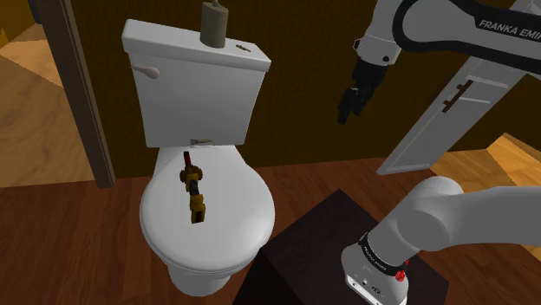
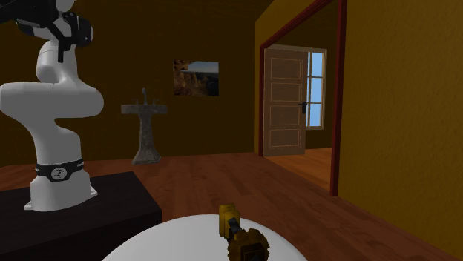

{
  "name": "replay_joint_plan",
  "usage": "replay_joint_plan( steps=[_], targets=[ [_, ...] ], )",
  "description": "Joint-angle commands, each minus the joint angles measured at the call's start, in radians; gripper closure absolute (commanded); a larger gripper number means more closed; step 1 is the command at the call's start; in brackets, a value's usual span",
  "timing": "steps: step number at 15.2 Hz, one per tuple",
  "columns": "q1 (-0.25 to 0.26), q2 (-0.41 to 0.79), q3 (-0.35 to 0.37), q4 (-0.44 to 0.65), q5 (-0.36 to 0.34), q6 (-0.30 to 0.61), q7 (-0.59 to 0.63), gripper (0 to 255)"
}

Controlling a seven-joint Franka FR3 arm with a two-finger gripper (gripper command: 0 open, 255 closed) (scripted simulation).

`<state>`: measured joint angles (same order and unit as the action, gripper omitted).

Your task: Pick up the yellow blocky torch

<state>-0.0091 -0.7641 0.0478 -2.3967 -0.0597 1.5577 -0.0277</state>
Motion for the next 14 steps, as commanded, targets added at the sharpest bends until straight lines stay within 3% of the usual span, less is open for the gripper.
replay_joint_plan(
  steps=[1,14],
  targets=[
    [0.000,0.000,0.000,0.000,0.000,0.000,0.000,0],
    [0.039,0.311,0.174,-0.043,0.116,0.377,0.262,0]
  ],
)
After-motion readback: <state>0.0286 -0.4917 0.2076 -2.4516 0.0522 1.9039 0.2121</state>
